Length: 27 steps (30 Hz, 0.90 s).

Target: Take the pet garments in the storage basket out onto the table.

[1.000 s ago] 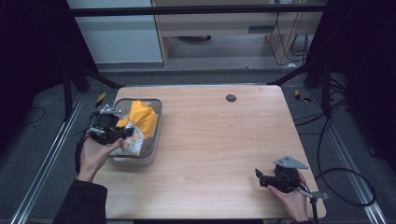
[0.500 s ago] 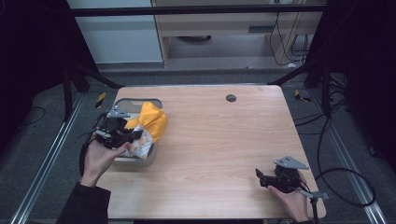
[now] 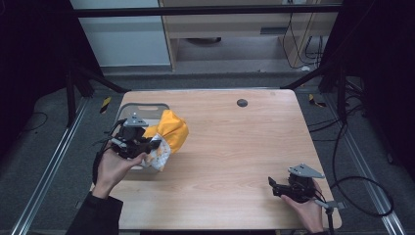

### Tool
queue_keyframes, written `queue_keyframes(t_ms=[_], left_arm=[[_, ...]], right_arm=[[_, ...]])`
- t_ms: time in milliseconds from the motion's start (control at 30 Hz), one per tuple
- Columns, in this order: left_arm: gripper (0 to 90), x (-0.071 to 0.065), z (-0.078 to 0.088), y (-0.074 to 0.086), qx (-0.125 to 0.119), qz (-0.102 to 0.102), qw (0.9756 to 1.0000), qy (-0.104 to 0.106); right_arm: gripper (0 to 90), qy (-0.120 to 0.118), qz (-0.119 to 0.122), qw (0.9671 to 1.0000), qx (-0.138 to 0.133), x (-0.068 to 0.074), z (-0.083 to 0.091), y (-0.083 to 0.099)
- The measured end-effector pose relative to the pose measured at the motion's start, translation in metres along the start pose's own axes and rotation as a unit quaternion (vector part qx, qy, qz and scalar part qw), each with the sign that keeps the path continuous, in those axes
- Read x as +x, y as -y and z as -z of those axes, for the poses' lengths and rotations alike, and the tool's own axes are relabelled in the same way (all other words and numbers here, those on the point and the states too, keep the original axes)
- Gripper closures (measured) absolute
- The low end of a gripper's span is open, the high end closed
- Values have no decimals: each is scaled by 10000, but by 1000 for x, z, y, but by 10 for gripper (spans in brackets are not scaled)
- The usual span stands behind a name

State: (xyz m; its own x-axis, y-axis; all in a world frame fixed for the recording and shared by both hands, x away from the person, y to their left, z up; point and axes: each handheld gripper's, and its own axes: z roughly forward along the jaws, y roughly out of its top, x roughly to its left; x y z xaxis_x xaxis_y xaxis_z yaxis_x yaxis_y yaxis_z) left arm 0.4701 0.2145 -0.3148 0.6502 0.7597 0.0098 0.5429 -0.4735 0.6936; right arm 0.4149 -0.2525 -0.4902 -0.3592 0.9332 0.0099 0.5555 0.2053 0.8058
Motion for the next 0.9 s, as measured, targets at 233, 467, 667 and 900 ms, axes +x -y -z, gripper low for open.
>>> queue_keyframes(t_ms=[233,467,667,900], left_arm=[[818,-11,-2,-6,23,-172,9998,92],[818,-21,-12,-9,93,-279,9993,211],[818,-26,-19,-10,109,-294,9991,285],[818,-33,-27,-12,129,-346,9985,402]], right_arm=[[117,3,16,10000,-18,-1,0,0],[117,9,2,10000,-26,-1,1,0],[117,15,7,10000,-32,-1,1,0],[117,17,7,10000,-31,-1,1,1]])
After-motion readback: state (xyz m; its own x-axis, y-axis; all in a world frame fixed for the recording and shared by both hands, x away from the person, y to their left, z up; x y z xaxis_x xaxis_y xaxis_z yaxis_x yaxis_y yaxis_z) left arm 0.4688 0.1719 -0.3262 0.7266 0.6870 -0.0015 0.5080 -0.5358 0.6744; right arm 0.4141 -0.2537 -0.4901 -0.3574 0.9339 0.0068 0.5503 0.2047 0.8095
